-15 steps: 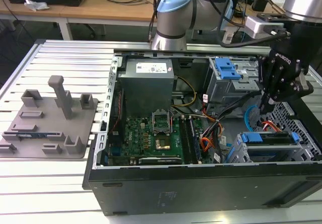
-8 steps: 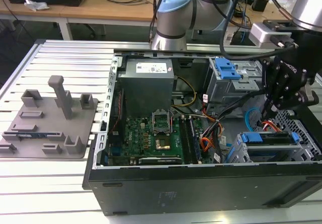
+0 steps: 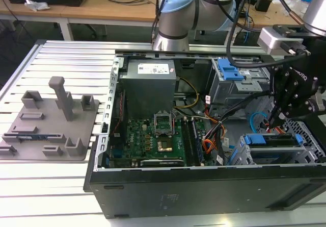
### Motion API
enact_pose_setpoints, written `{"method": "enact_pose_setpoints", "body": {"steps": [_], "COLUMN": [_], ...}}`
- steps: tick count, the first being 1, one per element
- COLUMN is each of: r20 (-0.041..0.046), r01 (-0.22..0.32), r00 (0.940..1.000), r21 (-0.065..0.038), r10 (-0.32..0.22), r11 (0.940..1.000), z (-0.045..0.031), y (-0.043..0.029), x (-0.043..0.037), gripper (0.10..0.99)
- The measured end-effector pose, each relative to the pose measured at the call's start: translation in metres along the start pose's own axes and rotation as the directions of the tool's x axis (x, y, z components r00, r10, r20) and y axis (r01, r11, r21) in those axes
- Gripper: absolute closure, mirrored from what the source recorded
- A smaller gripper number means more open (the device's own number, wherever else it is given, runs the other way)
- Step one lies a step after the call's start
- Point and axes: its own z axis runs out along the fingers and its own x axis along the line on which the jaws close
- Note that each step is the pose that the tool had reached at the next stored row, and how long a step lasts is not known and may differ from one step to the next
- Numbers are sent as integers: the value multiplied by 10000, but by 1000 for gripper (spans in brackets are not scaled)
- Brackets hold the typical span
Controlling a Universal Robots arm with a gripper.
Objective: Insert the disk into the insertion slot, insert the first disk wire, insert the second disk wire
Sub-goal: 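Insert the second disk wire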
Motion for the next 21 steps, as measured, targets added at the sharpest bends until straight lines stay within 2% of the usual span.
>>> {"method": "enact_pose_setpoints", "body": {"steps": [4, 6, 7, 8, 9, 10, 11, 12, 17, 21], "r20": [0, 6, 81, 230, 338, 502, 593, 642, 699, 699], "r01": [-493, -545, -545, -542, -542, -542, -541, -541, -540, -539], "r00": [9988, 9985, 9985, 9983, 9979, 9972, 9968, 9965, 9961, 9961], "r21": [-52, -64, -66, -68, -70, -76, -79, -83, -85, -84], "r10": [493, 545, 545, 544, 544, 545, 544, 545, 545, 544], "r11": [9988, 9985, 9985, 9985, 9985, 9985, 9985, 9985, 9985, 9985], "z": [9, 11, 13, 16, 18, 21, 23, 24, 25, 34], "y": [0, -1, -1, -1, -1, 0, 0, 0, 1, 1], "x": [11, 20, 43, 67, 86, 120, 141, 149, 159, 252], "gripper": [925, 925, 925, 925, 925, 925, 925, 925, 925, 925]}}
